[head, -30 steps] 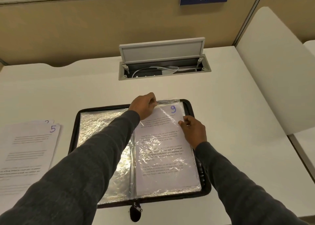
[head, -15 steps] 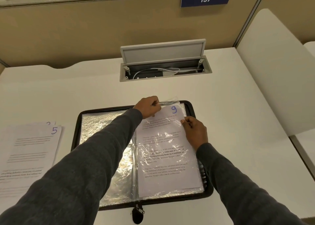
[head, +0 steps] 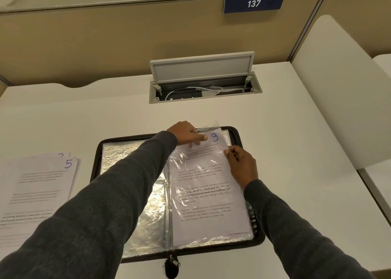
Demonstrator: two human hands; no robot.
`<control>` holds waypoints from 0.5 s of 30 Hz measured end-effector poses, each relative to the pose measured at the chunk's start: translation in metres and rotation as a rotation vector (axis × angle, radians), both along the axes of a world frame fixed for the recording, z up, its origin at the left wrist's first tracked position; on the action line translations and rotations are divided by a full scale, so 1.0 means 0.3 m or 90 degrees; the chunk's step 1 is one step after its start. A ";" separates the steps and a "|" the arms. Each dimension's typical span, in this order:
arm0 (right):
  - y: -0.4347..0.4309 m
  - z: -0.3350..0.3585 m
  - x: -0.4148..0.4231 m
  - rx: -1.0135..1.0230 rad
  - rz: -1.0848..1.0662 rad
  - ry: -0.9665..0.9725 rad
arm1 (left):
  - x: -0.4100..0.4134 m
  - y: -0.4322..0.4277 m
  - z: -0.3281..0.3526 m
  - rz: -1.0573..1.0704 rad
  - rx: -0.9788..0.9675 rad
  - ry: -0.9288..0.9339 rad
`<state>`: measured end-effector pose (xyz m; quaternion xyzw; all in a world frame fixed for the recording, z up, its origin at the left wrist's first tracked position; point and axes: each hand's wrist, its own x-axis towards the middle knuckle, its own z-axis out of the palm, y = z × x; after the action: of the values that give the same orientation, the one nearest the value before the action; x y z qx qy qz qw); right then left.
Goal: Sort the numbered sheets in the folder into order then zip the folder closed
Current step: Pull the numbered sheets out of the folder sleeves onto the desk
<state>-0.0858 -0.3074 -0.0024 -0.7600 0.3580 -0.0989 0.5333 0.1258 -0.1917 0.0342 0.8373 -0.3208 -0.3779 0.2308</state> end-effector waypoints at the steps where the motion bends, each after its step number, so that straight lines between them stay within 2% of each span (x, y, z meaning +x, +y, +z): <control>1: 0.000 0.000 0.000 0.005 0.000 0.003 | 0.005 0.001 0.002 0.008 -0.013 -0.015; 8: 0.007 0.014 -0.005 -0.030 0.025 0.023 | 0.017 0.009 0.028 0.080 -0.097 -0.114; 15: 0.020 0.017 -0.005 -0.021 0.026 -0.001 | 0.024 0.006 0.057 0.033 -0.035 0.008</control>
<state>-0.0872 -0.3014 0.0027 -0.7757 0.3403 -0.0941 0.5231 0.1330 -0.1900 0.0511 0.8364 -0.3077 -0.3677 0.2657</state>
